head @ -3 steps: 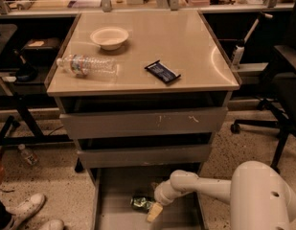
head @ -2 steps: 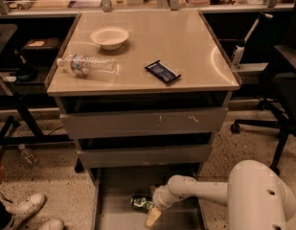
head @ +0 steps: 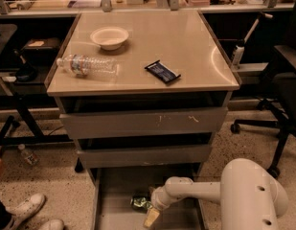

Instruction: Pick green can from bottom drawer and place on counter

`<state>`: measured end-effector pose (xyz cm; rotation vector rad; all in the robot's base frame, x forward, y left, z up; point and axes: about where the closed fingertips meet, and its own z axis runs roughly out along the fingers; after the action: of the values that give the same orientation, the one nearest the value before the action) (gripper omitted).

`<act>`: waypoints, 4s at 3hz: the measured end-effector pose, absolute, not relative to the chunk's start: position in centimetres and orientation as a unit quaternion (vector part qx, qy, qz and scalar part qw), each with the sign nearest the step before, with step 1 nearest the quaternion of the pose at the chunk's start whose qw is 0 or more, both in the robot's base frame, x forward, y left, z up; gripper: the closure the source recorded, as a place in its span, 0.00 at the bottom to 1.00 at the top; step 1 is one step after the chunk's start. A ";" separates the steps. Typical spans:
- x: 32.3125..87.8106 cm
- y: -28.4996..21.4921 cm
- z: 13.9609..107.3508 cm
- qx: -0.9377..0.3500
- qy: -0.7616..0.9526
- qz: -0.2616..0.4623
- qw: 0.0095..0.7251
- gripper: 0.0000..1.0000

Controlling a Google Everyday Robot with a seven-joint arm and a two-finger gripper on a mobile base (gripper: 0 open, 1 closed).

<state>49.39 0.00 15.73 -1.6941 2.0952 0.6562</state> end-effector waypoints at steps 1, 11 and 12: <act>49.6 0.2 16.5 -0.607 0.743 0.217 0.183 0.00; 46.7 -6.5 30.7 -0.537 0.787 0.165 0.256 1.00; 46.4 -6.6 32.4 -0.547 0.781 0.157 0.257 1.00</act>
Offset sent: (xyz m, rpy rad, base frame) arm 0.0142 0.0102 0.0021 -0.0868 -0.0329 0.0107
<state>46.42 -6.57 32.38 -1.4838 2.1179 0.4256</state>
